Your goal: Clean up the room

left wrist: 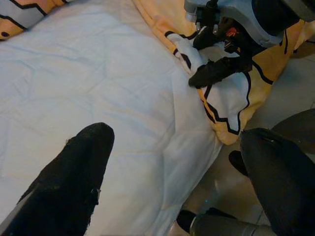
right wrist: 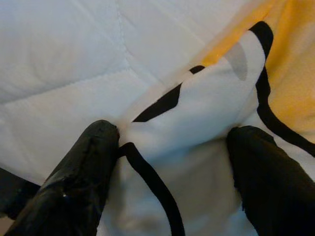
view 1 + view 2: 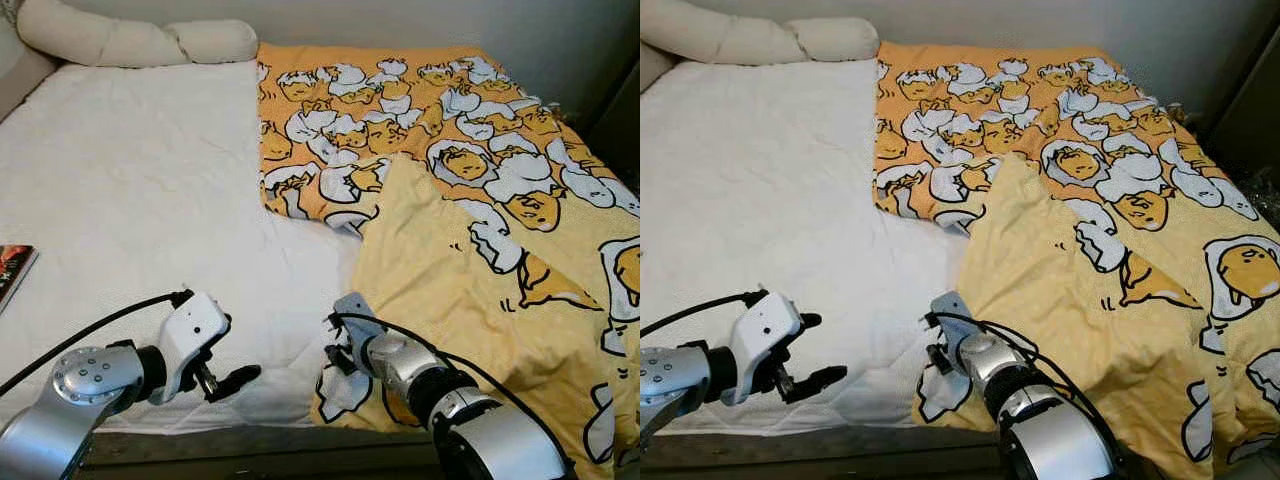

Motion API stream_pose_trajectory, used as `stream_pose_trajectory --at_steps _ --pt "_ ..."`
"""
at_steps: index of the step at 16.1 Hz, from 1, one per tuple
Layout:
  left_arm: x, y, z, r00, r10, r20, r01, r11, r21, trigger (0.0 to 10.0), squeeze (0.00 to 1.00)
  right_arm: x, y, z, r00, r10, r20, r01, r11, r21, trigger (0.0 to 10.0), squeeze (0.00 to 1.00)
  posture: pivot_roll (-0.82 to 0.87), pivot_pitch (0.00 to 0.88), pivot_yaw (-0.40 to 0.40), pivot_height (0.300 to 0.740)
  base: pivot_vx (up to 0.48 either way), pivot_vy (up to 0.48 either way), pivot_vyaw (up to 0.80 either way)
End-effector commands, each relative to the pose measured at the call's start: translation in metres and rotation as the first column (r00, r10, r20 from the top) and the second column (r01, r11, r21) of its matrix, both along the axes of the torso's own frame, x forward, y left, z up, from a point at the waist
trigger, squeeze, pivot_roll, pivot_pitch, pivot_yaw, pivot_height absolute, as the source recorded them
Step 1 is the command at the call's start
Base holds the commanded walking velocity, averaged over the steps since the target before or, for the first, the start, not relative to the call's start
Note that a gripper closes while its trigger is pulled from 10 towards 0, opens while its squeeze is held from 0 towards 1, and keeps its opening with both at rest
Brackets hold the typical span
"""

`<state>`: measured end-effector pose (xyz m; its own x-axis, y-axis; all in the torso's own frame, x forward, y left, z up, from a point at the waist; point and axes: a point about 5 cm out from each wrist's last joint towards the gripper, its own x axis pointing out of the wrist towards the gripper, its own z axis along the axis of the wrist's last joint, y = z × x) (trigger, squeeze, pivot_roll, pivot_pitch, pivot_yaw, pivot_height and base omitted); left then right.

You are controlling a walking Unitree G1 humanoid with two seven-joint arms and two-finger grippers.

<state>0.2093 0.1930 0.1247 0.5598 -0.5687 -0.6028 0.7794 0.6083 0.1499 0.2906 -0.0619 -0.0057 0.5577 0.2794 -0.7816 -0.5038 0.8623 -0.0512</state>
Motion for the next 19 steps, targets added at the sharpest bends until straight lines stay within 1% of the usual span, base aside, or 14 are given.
stream_pose_trajectory --at_steps 1,7,11,14,16,18,19 --pt "-0.002 0.0 0.003 1.0 0.001 0.007 -0.001 1.0 0.008 10.0 0.47 -0.008 -0.005 -0.009 0.999 -0.01 -0.04 0.01 1.0 -0.014 0.0 0.0 0.15 0.053 -0.029 0.74 0.0 0.0 0.0" --pt "-0.001 -0.004 0.002 1.0 0.004 0.004 -0.004 1.0 -0.005 10.0 0.48 -0.006 -0.008 -0.007 0.999 -0.028 -0.045 0.029 0.999 0.02 0.0 0.0 0.14 0.051 -0.028 0.74 0.0 0.0 0.0" --pt "0.004 -0.006 0.002 1.0 0.006 0.007 -0.005 1.0 -0.021 10.0 0.48 -0.002 -0.011 -0.004 0.999 -0.028 -0.037 0.031 0.996 0.079 0.0 0.0 0.12 0.039 -0.023 0.74 0.0 0.0 0.0" --pt "0.007 -0.008 0.002 1.0 0.006 0.014 -0.005 1.0 -0.031 10.0 0.48 0.0 -0.017 -0.003 0.999 -0.017 -0.043 0.022 0.993 0.117 0.0 0.0 0.11 0.025 -0.026 0.74 0.0 0.0 0.0" --pt "0.009 -0.009 0.001 1.0 0.01 0.017 -0.01 0.999 -0.036 10.0 0.48 0.0 -0.027 -0.003 0.998 -0.003 -0.059 0.012 0.989 0.145 0.0 0.0 0.1 0.015 -0.029 0.74 0.0 0.0 0.0" --pt "0.01 -0.01 0.0 1.0 0.014 0.019 -0.013 0.999 -0.041 10.0 0.48 0.001 -0.038 -0.003 0.997 0.007 -0.073 0.007 0.983 0.185 0.0 0.0 0.09 0.008 -0.03 0.74 0.0 0.0 0.0" --pt "0.011 -0.011 0.0 1.0 0.015 0.021 -0.014 0.999 -0.043 10.0 0.48 0.002 -0.042 0.0 0.997 0.003 -0.079 0.016 0.971 0.24 0.0 0.0 0.09 0.004 -0.033 0.74 0.0 0.0 0.0"
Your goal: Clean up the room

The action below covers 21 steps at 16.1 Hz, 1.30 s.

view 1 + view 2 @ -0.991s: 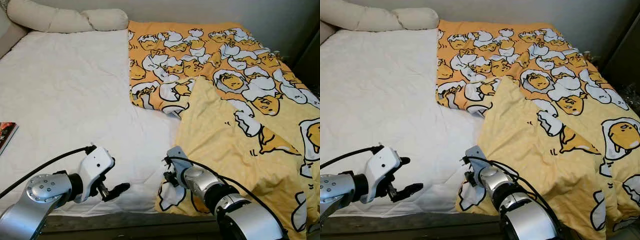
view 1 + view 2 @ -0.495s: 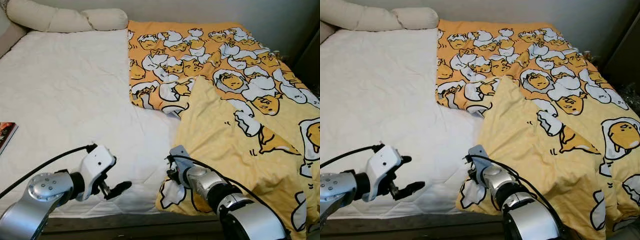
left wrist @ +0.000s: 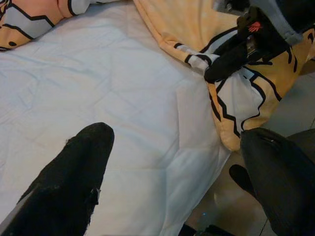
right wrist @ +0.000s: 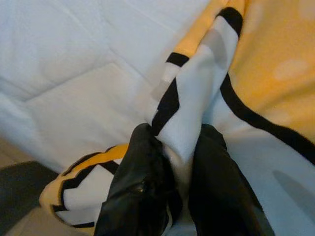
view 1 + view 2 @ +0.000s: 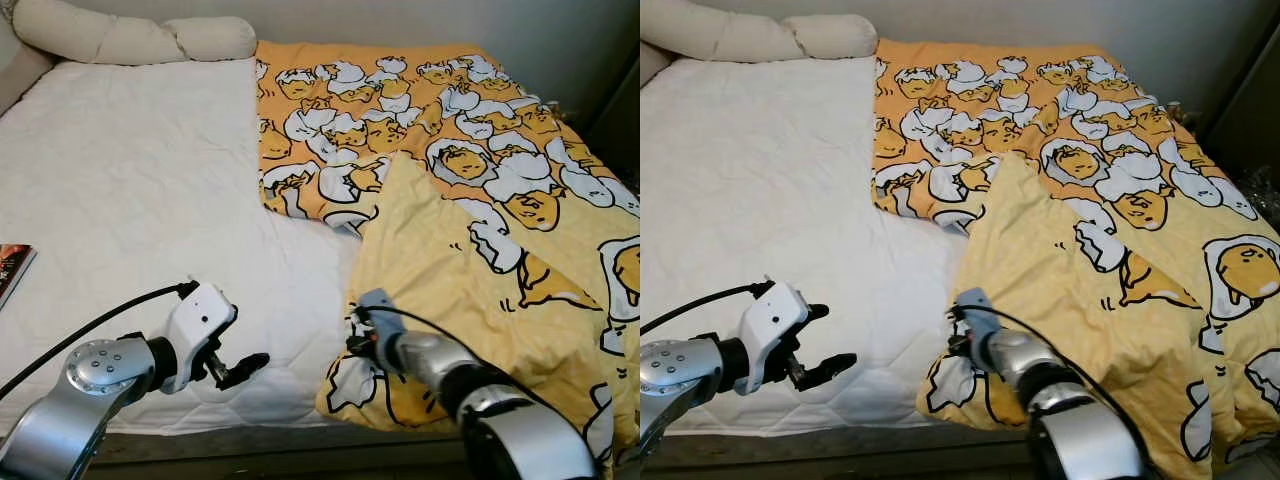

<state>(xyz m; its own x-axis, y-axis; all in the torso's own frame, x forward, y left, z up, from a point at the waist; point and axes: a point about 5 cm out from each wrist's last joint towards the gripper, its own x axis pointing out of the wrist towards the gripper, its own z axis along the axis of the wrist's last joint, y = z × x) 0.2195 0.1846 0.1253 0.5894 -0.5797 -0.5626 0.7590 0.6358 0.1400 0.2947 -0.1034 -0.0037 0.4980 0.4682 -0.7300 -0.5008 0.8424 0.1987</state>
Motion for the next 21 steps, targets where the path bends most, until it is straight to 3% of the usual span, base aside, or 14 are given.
stream_pose_trajectory --at_steps 1,5,7,8,9,10,12,13,15,16,17,19,20,21 --pt "0.001 -0.003 -0.001 1.0 -0.007 0.001 0.007 1.0 -0.004 10.0 0.48 0.0 -0.005 0.002 1.0 -0.006 -0.018 0.007 0.997 0.074 0.0 0.0 0.09 0.001 -0.035 0.74 0.0 0.0 0.0" --pt "0.003 -0.003 -0.002 1.0 -0.013 0.0 0.013 1.0 -0.002 10.0 0.48 0.009 0.0 0.023 0.999 0.033 -0.009 -0.028 0.944 0.327 0.0 0.0 0.09 0.0 -0.025 0.74 0.0 0.0 0.0" --pt "0.004 -0.002 0.001 1.0 -0.006 0.006 0.006 1.0 -0.008 10.0 0.48 -0.007 0.026 0.052 0.922 0.359 0.142 -0.38 0.778 0.5 0.0 0.0 0.1 0.0 -0.027 0.74 0.0 0.0 0.0" --pt "0.002 0.002 0.0 1.0 -0.003 0.0 0.003 1.0 0.003 10.0 0.49 -0.03 0.026 0.076 0.799 0.553 0.236 -0.58 0.605 0.546 0.0 0.0 0.09 0.0 -0.023 0.74 0.0 0.0 0.0" --pt "0.002 0.002 0.0 1.0 -0.003 0.0 0.003 1.0 0.003 10.0 0.49 -0.03 0.026 0.076 0.799 0.553 0.236 -0.58 0.605 0.546 0.0 0.0 0.09 0.0 -0.023 0.74 0.0 0.0 0.0" --pt "0.001 0.003 -0.002 1.0 -0.006 -0.007 0.006 1.0 0.012 10.0 0.48 -0.056 0.018 0.098 0.668 0.689 0.283 -0.695 0.441 0.568 0.0 0.0 0.09 0.0 -0.02 0.74 0.0 0.0 0.0" --pt "0.001 0.003 -0.002 1.0 -0.01 -0.01 0.01 1.0 0.011 10.0 0.49 -0.068 0.012 0.106 0.609 0.739 0.288 -0.726 0.373 0.577 0.0 0.0 0.09 0.0 -0.018 0.74 0.0 0.0 0.0" --pt "0.002 0.0 -0.003 1.0 -0.018 -0.012 0.018 1.0 0.004 10.0 0.48 -0.087 -0.005 0.113 0.508 0.818 0.27 -0.771 0.292 0.566 0.0 0.0 0.08 0.0 -0.013 0.74 0.0 0.0 0.0" --pt "0.005 -0.002 -0.003 1.0 -0.027 -0.01 0.027 1.0 0.0 10.0 0.48 -0.106 -0.03 0.096 0.415 0.896 0.162 -0.838 0.306 0.452 0.0 0.0 0.07 0.0 -0.005 0.74 0.0 0.0 0.0" --pt "0.006 -0.003 -0.003 1.0 -0.029 -0.009 0.029 1.0 -0.001 10.0 0.48 -0.107 -0.035 0.083 0.43 0.894 0.124 -0.851 0.355 0.387 3.8 0.0 0.07 0.0 -0.002 0.74 0.0 0.0 0.0" --pt "0.007 -0.004 -0.003 0.999 -0.031 -0.007 0.031 1.0 -0.001 10.0 0.48 -0.106 -0.037 0.07 0.457 0.884 0.098 -0.853 0.404 0.33 10.0 0.0 0.07 0.0 0.001 0.74 0.0 0.0 0.0" --pt "0.009 -0.005 -0.003 0.999 -0.033 -0.003 0.033 0.999 -0.002 10.0 0.48 -0.106 -0.037 0.056 0.509 0.859 0.052 -0.831 0.475 0.29 10.0 0.0 0.07 0.0 0.006 0.74 0.0 0.0 0.0" --pt "0.01 -0.006 -0.003 0.999 -0.038 -0.001 0.038 0.999 -0.004 10.0 0.48 -0.103 -0.035 0.043 0.58 0.813 0.038 -0.79 0.551 0.267 10.0 1.0 0.06 0.0 0.019 0.74 0.0 0.0 0.0" --pt "0.01 -0.007 -0.005 0.999 -0.047 -0.003 0.047 0.999 -0.004 10.0 0.48 -0.098 -0.036 0.026 0.664 0.747 0.044 -0.734 0.639 0.233 10.0 1.0 0.05 0.0 0.026 0.74 0.0 0.0 0.0"
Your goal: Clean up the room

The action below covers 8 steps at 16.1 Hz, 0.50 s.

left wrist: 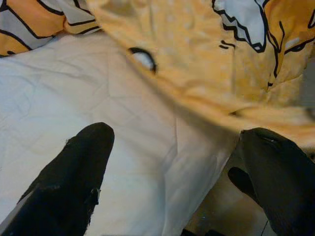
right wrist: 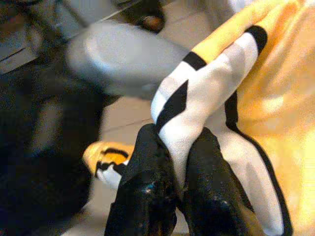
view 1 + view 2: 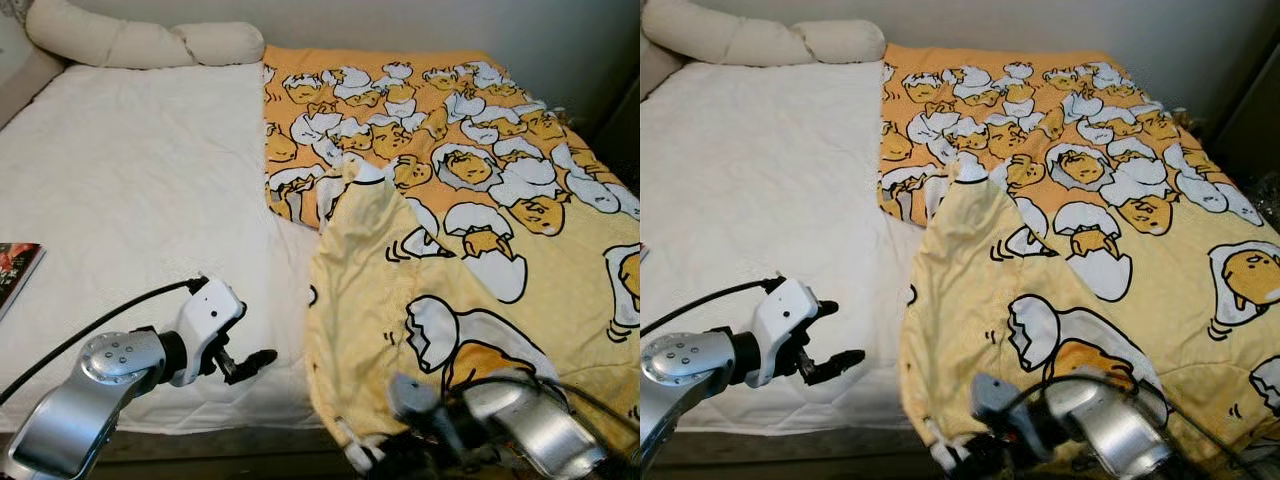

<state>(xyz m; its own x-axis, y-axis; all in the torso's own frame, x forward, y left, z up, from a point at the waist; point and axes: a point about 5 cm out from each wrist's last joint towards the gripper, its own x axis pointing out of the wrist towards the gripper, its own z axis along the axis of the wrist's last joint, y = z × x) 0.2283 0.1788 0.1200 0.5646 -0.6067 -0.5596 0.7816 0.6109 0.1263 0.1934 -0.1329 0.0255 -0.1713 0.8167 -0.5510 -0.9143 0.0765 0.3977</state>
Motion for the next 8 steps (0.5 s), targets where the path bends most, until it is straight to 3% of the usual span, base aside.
stream_pose_trajectory --at_steps 1,6,8 --pt "0.002 -0.002 -0.001 1.0 -0.015 0.004 0.015 1.0 0.009 10.0 0.48 0.004 -0.009 -0.01 0.996 -0.074 0.044 0.075 0.997 -0.028 10.0 1.0 0.04 0.0 0.027 0.74 0.0 0.0 0.0" --pt "0.008 -0.001 -0.004 0.998 0.062 0.018 -0.061 0.997 -0.041 10.0 0.48 0.013 -0.018 -0.037 0.973 -0.229 -0.034 0.231 0.972 0.037 10.0 1.0 0.04 0.0 0.022 0.74 0.0 0.0 0.0" --pt "0.019 0.006 -0.007 0.975 0.202 0.094 -0.196 0.978 -0.068 10.0 0.48 0.024 -0.053 -0.041 0.925 -0.38 0.005 0.38 0.925 0.011 10.0 1.0 0.03 0.0 0.012 0.74 0.0 0.0 0.0"
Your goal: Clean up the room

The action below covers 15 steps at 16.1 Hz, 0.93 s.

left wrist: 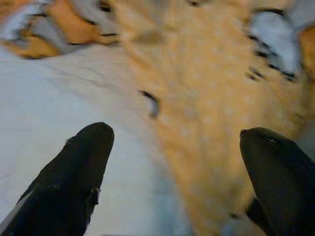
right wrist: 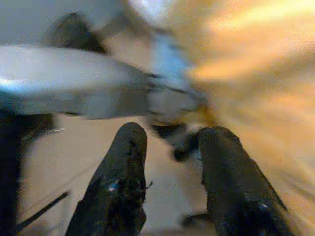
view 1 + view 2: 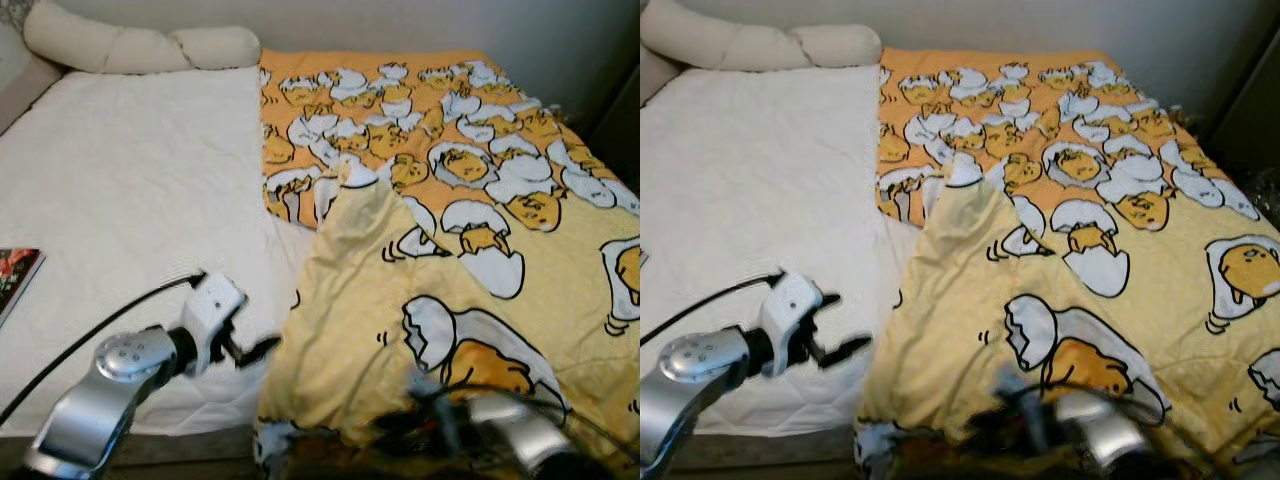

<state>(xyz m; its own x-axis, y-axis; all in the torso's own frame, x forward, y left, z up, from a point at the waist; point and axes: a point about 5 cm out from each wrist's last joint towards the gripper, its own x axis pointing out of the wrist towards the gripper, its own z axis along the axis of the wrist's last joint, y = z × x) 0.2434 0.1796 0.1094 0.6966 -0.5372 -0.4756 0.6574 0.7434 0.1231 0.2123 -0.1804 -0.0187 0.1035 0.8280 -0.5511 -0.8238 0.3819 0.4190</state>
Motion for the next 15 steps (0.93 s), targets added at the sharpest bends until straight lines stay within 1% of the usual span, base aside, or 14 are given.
stream_pose_trajectory --at_steps 1,2,3,4,5,6,7,8,9,10,11,12,13,15 --pt "0.005 0.006 0.004 0.998 0.047 0.046 -0.048 0.999 0.012 10.0 0.48 0.007 -0.009 0.003 0.996 -0.073 0.052 0.073 0.997 -0.008 10.0 1.0 0.03 0.0 0.012 0.74 0.0 0.0 0.0" --pt "0.011 0.008 0.006 0.98 0.168 0.11 -0.165 0.986 -0.031 10.0 0.48 0.025 -0.041 0.006 0.909 -0.36 0.209 0.385 0.918 -0.097 10.0 1.0 0.03 0.0 0.002 0.74 0.0 0.0 0.0" --pt "0.014 0.008 0.006 0.964 0.228 0.14 -0.222 0.973 -0.057 10.0 0.48 0.034 -0.053 0.01 0.84 -0.481 0.251 0.514 0.854 -0.083 10.0 1.0 0.03 0.0 0.001 0.74 0.0 0.0 0.0" --pt "0.015 0.008 0.005 0.949 0.278 0.148 -0.269 0.96 -0.075 10.0 0.48 0.041 -0.061 0.012 0.74 -0.588 0.325 0.645 0.758 -0.096 10.0 1.0 0.03 0.0 0.001 0.74 0.0 0.0 0.0" --pt "0.016 0.008 0.003 0.937 0.316 0.151 -0.306 0.948 -0.088 10.0 0.48 0.042 -0.066 0.013 0.683 -0.642 0.348 0.701 0.71 -0.067 10.0 1.0 0.03 0.0 0.001 0.74 0.0 0.0 0.0" --pt "0.017 0.006 0.003 0.919 0.361 0.16 -0.347 0.931 -0.113 10.0 0.49 0.046 -0.08 0.024 0.525 -0.745 0.411 0.806 0.59 0.04 10.0 1.0 0.03 0.0 0.0 0.74 0.0 0.0 0.0" --pt "0.018 0.005 0.003 0.914 0.371 0.167 -0.356 0.928 -0.115 10.0 0.48 0.053 -0.093 0.035 0.407 -0.798 0.444 0.865 0.494 0.094 10.0 1.0 0.03 0.0 -0.001 0.74 0.0 0.0 0.0" --pt "0.018 0.005 0.003 0.912 0.374 0.171 -0.359 0.926 -0.115 10.0 0.49 0.057 -0.098 0.04 0.348 -0.829 0.437 0.89 0.439 0.123 10.0 1.0 0.03 0.0 -0.001 0.74 0.0 0.0 0.0" --pt "0.018 0.005 0.001 0.907 0.382 0.176 -0.366 0.923 -0.115 10.0 0.49 0.065 -0.102 0.048 0.264 -0.864 0.428 0.914 0.366 0.176 10.0 1.0 0.03 0.0 0.006 0.74 0.0 0.0 0.0" --pt "0.018 0.007 0.001 0.906 0.379 0.188 -0.367 0.925 -0.098 10.0 0.48 0.071 -0.094 0.053 0.278 -0.864 0.419 0.894 0.392 0.217 10.0 1.0 0.03 0.0 0.006 0.74 0.0 0.0 0.0" --pt "0.018 0.007 0.001 0.905 0.381 0.191 -0.369 0.924 -0.096 10.0 0.48 0.071 -0.092 0.053 0.28 -0.863 0.422 0.89 0.397 0.222 10.0 1.0 0.03 0.0 0.006 0.74 0.0 0.0 0.0" --pt "0.018 0.007 0.001 0.903 0.383 0.196 -0.372 0.924 -0.092 10.0 0.49 0.072 -0.083 0.052 0.298 -0.85 0.434 0.875 0.425 0.232 10.0 1.0 0.03 0.0 -0.003 0.74 0.0 0.0 0.0" --pt "0.018 0.007 0.003 0.898 0.387 0.208 -0.376 0.922 -0.09 10.0 0.48 0.069 -0.064 0.053 0.305 -0.846 0.438 0.851 0.449 0.273 10.0 0.0 0.04 0.0 -0.014 0.74 0.0 0.0 0.0" --pt "0.019 0.007 0.006 0.889 0.401 0.223 -0.388 0.916 -0.102 10.0 0.48 0.059 -0.024 0.06 0.302 -0.845 0.442 0.819 0.467 0.333 10.0 0.0 0.04 0.0 -0.018 0.74 0.0 0.0 0.0"
